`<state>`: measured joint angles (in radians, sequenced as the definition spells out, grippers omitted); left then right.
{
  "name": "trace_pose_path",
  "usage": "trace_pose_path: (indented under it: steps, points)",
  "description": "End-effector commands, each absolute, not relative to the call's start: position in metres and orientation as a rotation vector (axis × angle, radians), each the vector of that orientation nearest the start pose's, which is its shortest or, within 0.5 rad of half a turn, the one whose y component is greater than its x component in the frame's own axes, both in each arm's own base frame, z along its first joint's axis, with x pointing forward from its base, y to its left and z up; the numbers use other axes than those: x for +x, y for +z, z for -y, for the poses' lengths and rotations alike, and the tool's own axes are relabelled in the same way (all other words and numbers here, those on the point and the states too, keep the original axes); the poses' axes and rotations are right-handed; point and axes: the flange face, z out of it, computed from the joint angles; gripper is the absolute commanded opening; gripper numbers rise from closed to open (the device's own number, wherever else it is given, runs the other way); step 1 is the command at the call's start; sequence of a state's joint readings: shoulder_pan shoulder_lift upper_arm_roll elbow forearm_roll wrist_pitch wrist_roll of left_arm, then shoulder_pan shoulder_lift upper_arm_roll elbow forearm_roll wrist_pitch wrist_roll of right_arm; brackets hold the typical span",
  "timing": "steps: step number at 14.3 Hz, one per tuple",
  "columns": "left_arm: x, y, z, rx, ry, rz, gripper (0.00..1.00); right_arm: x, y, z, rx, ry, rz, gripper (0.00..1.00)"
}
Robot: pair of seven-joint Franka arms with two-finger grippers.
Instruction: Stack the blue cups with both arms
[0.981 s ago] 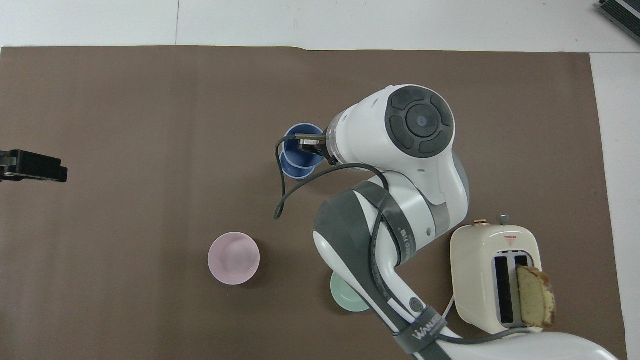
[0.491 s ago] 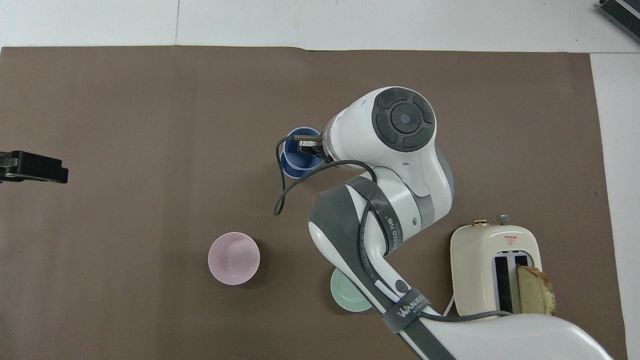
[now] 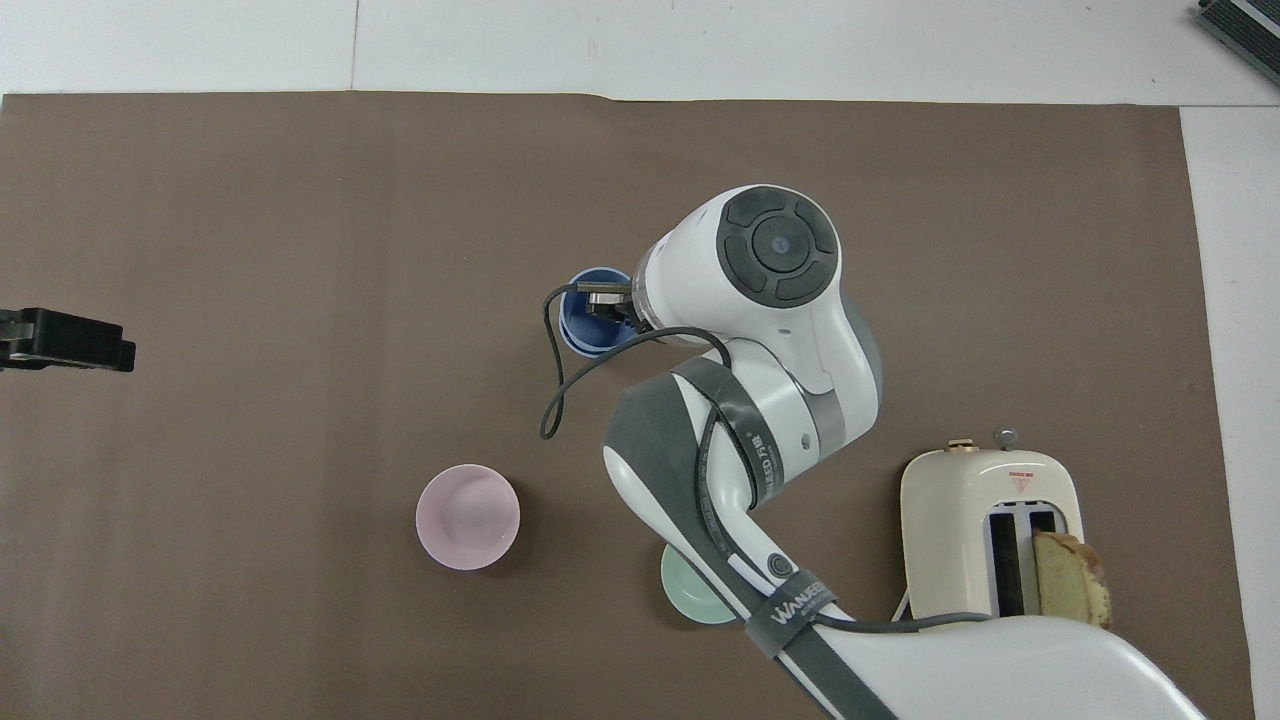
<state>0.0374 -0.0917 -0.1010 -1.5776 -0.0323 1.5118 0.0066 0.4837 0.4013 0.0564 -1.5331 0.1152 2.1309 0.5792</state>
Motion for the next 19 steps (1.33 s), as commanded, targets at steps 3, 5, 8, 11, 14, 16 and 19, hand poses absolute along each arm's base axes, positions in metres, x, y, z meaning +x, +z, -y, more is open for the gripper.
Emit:
trace_pose_path:
  steps: [3,5,8,11,14,16,19]
  points:
    - [0.509,0.664,0.036,-3.171,-0.027,-0.104,1.0,0.602,0.422,-0.36,-2.911,-0.151,-0.159,0.0]
    - [0.508,0.664,0.036,-3.17,-0.027,-0.103,1.0,0.602,0.418,-0.36,-2.916,-0.142,-0.157,0.0]
    - [0.508,0.664,0.036,-3.17,-0.025,-0.106,1.0,0.601,0.413,-0.358,-2.92,-0.129,-0.168,0.31]
    - [0.508,0.664,0.036,-3.17,-0.025,-0.111,1.0,0.603,0.414,-0.356,-2.912,-0.137,-0.185,1.0]
    - [0.508,0.659,0.037,-3.17,-0.01,-0.113,1.0,0.607,0.414,-0.355,-2.905,-0.157,-0.187,1.0]
    - [0.508,0.66,0.037,-3.17,-0.013,-0.113,1.0,0.611,0.417,-0.349,-2.911,-0.166,-0.193,1.0]
    - [0.51,0.663,0.036,-3.166,-0.02,-0.113,1.0,0.626,0.439,-0.322,-2.904,-0.204,-0.253,1.0]
